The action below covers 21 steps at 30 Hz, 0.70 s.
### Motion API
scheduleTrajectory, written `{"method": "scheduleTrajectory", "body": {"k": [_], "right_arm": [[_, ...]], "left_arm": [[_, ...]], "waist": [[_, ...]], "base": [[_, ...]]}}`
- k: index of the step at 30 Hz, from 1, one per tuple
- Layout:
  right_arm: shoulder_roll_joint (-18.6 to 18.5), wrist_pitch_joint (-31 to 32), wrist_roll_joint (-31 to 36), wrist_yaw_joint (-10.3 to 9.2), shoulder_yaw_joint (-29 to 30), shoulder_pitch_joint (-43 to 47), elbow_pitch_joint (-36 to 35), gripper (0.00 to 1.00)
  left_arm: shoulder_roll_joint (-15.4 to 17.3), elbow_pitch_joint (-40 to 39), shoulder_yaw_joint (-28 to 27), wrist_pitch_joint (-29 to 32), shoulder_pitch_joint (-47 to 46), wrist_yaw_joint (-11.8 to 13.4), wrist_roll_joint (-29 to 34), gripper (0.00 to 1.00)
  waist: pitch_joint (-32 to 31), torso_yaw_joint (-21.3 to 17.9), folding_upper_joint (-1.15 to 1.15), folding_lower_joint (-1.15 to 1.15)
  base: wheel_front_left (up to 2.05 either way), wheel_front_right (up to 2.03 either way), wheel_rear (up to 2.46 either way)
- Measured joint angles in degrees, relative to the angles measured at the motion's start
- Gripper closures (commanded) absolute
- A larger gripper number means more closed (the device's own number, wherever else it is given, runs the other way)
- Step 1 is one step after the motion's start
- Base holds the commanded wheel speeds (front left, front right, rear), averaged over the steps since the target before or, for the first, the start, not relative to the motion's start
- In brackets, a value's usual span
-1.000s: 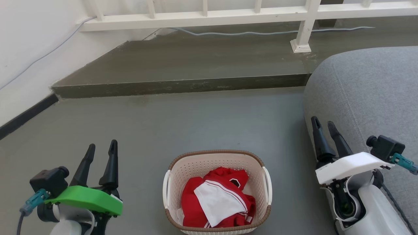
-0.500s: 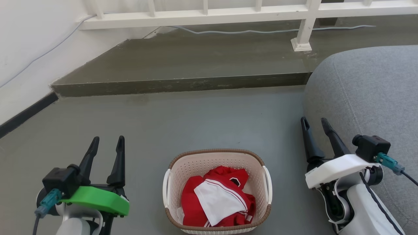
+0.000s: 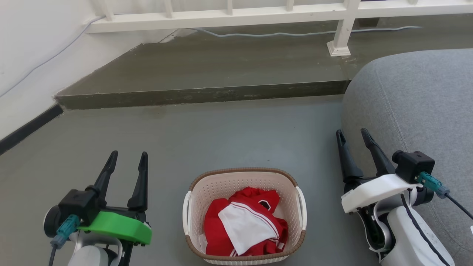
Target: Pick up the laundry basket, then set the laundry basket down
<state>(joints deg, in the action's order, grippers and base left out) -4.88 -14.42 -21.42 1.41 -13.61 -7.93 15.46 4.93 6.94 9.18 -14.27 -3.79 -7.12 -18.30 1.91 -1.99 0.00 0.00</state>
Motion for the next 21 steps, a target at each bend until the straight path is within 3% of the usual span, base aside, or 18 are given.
{"method": "scheduleTrajectory", "body": {"k": [21], "right_arm": [[1.1,0.0,0.9,0.08,0.8,0.0,0.3,0.00]], "left_arm": [[-0.2,-0.2,0.1,-0.2,0.0,0.0,0.0,0.00]], "waist": [[1.4,-0.4,0.00,0.00]], "base": [[0.00,0.00,0.00]]}}
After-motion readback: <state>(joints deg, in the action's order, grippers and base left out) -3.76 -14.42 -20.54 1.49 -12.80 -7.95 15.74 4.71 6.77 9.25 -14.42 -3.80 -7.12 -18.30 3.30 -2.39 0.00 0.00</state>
